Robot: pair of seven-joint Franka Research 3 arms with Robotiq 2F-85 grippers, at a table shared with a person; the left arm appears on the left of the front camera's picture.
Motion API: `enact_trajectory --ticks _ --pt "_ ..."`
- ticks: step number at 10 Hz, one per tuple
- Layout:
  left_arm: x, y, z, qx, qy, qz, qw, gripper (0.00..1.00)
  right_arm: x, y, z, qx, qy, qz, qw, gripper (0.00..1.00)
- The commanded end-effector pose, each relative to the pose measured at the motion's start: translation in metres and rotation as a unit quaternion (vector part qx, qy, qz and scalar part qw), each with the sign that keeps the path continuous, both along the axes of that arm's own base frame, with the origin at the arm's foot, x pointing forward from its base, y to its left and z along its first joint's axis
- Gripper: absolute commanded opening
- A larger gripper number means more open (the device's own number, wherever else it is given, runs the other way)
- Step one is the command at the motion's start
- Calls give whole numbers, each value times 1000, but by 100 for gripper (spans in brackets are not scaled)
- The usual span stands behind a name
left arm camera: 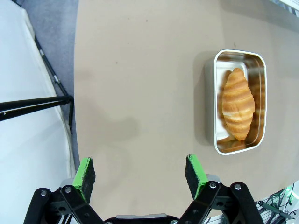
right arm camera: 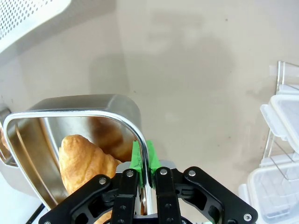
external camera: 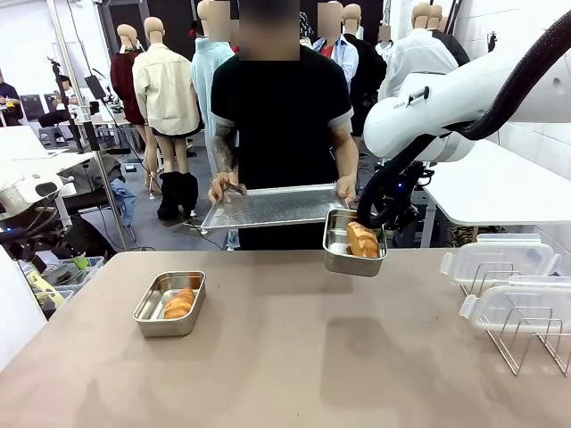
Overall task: Place the bread in airtight containers.
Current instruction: Once an object is inside an Airtight Container , place the container in the center of the table.
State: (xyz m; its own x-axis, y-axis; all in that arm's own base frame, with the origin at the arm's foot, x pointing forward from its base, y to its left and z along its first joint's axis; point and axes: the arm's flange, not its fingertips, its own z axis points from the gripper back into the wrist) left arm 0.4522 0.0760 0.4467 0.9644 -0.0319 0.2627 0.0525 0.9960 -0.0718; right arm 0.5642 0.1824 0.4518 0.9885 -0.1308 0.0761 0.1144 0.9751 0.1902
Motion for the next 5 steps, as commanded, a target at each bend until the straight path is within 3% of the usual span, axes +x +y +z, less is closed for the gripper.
enact_trajectory --ticks 1,5 --pt "-4 0 0 6 -1 7 1000 100 -3 -1 2 0 -7 5 1000 0" --pt "-4 0 0 6 -1 7 1000 100 -3 -1 2 0 -7 5 1000 0"
